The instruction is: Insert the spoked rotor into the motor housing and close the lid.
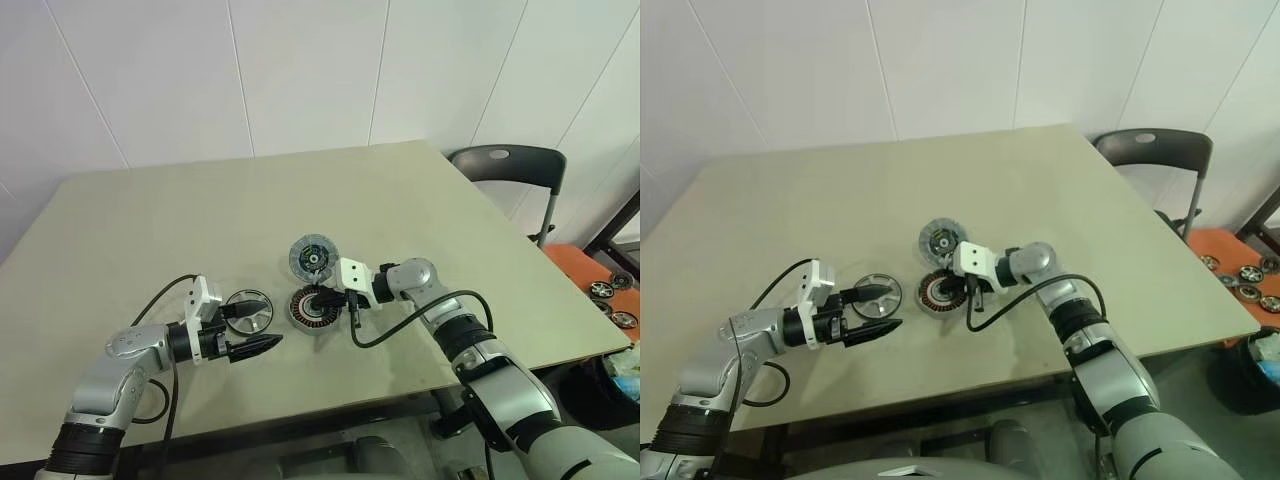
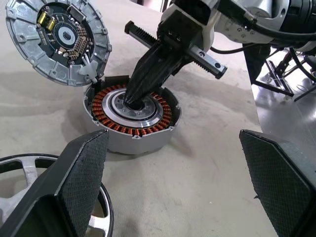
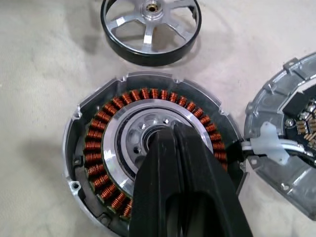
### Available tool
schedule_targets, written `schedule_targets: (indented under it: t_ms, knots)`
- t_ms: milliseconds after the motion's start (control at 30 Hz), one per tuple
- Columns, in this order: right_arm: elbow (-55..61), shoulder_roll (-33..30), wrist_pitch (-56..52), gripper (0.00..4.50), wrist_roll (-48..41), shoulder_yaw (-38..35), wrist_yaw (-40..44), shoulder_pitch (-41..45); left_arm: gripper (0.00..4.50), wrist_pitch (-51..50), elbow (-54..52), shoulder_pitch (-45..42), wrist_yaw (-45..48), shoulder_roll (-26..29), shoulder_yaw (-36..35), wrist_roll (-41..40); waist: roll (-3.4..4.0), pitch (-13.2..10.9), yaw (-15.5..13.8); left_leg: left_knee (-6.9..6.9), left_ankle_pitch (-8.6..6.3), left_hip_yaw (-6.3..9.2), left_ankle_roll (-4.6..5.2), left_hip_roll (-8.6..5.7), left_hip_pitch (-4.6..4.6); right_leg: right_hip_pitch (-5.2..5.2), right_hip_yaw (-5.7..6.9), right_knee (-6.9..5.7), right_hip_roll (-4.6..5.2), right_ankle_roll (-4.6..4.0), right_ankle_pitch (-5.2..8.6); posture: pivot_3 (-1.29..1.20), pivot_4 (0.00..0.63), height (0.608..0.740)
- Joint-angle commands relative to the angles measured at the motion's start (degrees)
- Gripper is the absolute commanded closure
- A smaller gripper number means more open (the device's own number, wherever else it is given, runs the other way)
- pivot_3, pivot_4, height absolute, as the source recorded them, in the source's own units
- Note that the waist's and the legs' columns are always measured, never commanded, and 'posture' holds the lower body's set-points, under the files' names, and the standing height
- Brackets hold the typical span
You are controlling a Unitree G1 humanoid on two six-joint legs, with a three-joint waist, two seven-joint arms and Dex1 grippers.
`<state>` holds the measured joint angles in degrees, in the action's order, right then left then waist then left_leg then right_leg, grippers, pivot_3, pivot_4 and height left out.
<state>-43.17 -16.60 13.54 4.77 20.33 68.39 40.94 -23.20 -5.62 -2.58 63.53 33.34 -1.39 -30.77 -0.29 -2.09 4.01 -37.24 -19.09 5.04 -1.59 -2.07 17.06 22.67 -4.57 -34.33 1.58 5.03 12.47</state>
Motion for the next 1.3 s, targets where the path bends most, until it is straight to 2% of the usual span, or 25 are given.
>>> schedule_targets:
  t_ms: [33,267,367,533,633,800,1000,1100,1300]
  knots:
    - [-3.40,-1.24,2.13,4.45,5.39,4.10,-0.75,-1.28,0.00,0.73,-0.44,-1.04,0.18,0.01,-1.69,-1.26,0.00,0.00,0.00,0.00,0.00,0.00,0.00,0.00,-0.07,-0.06,0.00,0.01,0.00,0.05,0.04,0.00,0.000,0.740]
    - [-5.46,-1.69,6.23,4.45,7.13,4.78,-2.54,-0.12,0.00,1.13,0.11,-1.28,0.01,-0.41,-1.63,-1.06,-0.01,0.00,0.01,0.05,0.00,-0.02,0.00,0.03,-0.55,-0.47,-0.04,0.02,0.00,0.19,0.18,0.00,0.000,0.740]
    - [-6.42,-0.67,5.65,4.45,5.15,3.31,-2.46,0.21,0.00,1.41,0.37,-1.27,0.02,-0.63,-1.60,-0.92,-0.02,0.01,0.02,0.04,0.00,-0.02,0.00,0.04,-0.58,-0.48,-0.05,0.01,0.00,0.19,0.18,0.00,0.000,0.740]
    - [-4.33,2.67,-5.94,4.45,-5.96,-4.56,1.99,1.57,0.00,1.66,0.41,-0.88,0.00,-0.90,-1.55,-0.90,-0.01,-0.05,0.07,0.04,0.00,-0.02,0.00,0.07,-0.57,-0.44,-0.07,-0.02,0.00,0.18,0.17,0.00,0.000,0.740]
    - [-0.21,4.48,-22.79,4.45,-16.05,-11.18,5.58,4.17,0.00,1.65,0.50,-0.95,-0.01,-1.03,-1.65,-0.91,0.10,-0.17,0.00,0.05,0.00,0.00,0.00,0.09,-0.36,-0.21,-0.06,-0.04,0.00,0.10,0.10,0.00,0.000,0.740]
    - [4.06,4.51,-33.67,4.45,-20.33,-13.85,5.97,5.20,0.00,1.90,1.11,-1.14,0.40,-0.91,-1.91,-1.07,0.13,-0.17,-0.15,0.03,0.03,0.06,-0.05,0.05,0.59,0.73,-0.01,-0.14,0.10,0.17,-0.16,0.00,0.000,0.740]
    - [7.39,2.47,-35.55,4.45,-19.93,-13.06,6.15,3.95,0.00,2.07,1.26,-0.49,1.24,-0.16,-2.45,-1.39,0.14,-0.18,-0.14,0.18,0.02,0.09,-0.05,0.02,0.84,0.91,0.08,0.04,0.14,0.17,-0.15,0.00,0.000,0.740]
    - [10.54,-0.87,-28.98,4.45,-15.11,-8.36,8.12,0.65,0.00,2.07,1.15,0.32,1.55,0.29,-2.96,-1.41,0.13,-0.17,-0.25,0.09,0.02,0.09,-0.06,0.00,1.02,1.03,0.09,0.06,0.17,0.18,-0.16,0.00,0.000,0.740]
    - [9.24,-0.92,-26.19,4.45,-13.47,-7.59,5.47,0.00,0.00,1.91,0.53,0.68,1.08,-0.32,-2.86,-1.31,0.13,-0.18,0.01,0.05,0.02,0.00,-0.06,-0.03,1.11,1.17,0.05,0.02,0.13,0.17,-0.16,0.00,0.000,0.740]
